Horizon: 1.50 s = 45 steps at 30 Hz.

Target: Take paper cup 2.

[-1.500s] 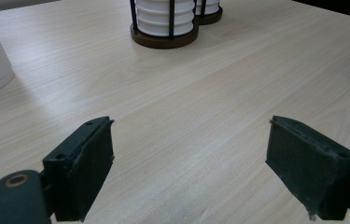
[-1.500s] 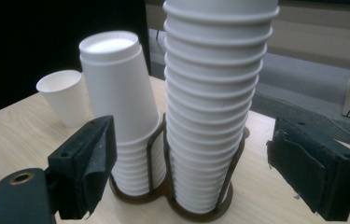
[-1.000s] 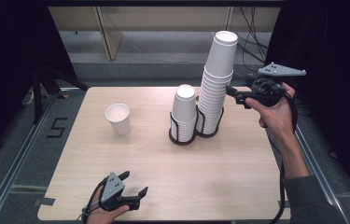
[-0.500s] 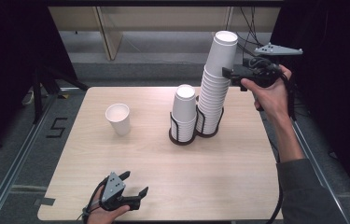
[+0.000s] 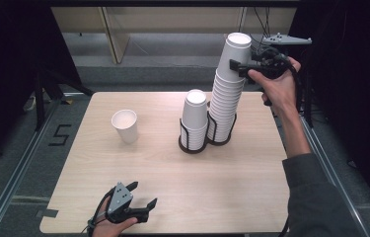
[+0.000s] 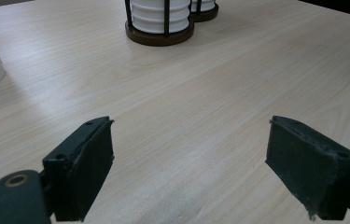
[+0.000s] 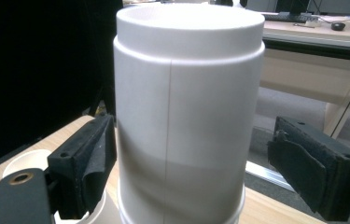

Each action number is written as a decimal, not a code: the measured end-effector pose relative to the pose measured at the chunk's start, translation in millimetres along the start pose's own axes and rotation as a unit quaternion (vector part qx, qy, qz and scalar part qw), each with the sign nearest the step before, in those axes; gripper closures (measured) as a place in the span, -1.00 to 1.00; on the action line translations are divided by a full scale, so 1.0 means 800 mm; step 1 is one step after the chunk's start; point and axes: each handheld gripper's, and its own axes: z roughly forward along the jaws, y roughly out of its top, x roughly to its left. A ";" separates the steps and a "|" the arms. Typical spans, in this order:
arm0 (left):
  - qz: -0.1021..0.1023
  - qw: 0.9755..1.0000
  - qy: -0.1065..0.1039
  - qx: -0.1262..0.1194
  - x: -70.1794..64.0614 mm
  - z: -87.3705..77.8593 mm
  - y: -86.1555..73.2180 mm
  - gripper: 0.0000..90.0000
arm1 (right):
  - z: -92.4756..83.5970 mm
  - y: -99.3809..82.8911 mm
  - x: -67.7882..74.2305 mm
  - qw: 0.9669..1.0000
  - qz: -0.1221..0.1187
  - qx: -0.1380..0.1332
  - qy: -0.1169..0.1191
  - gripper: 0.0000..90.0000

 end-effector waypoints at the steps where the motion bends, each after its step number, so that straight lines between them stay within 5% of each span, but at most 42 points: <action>1: 0.001 1.000 -0.003 -0.002 0.000 0.000 -0.001 -0.68 | 0.002 0.001 0.000 1.000 0.005 0.001 0.000 -0.66; 14: 0.003 1.000 -0.004 -0.001 0.000 0.000 -0.001 -0.68 | 0.032 0.011 0.008 1.000 0.005 0.010 -0.005 -0.64; 21: -0.001 1.000 -0.006 -0.002 0.001 0.000 0.000 -0.68 | 0.031 0.017 0.007 1.000 0.000 0.003 -0.007 -0.58; 45: 0.004 1.000 -0.005 0.004 0.001 0.001 -0.001 -0.68 | -0.027 0.084 0.011 0.998 0.005 -0.060 -0.019 -0.56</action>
